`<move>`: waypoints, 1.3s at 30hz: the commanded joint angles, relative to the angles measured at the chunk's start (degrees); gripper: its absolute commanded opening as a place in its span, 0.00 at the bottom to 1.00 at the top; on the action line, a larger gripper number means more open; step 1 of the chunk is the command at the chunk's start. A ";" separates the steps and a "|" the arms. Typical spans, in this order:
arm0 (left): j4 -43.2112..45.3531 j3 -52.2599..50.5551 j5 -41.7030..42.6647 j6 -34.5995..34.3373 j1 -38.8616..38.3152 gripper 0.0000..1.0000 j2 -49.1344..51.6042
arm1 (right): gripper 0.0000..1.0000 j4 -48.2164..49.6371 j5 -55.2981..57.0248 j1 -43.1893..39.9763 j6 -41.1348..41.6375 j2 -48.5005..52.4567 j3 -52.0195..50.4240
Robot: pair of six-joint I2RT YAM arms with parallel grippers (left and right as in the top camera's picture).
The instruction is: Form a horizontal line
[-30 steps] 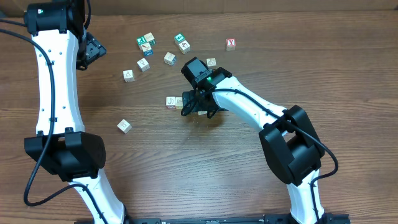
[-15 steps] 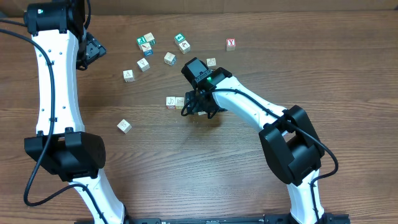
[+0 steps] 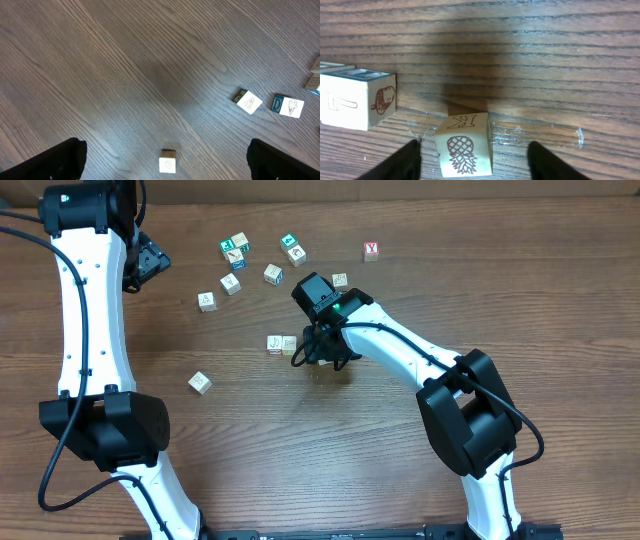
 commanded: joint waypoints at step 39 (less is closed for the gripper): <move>-0.11 0.74 -0.09 1.25 -0.37 1.00 -0.46 | 0.31 3.34 1.22 0.07 3.48 0.28 -0.28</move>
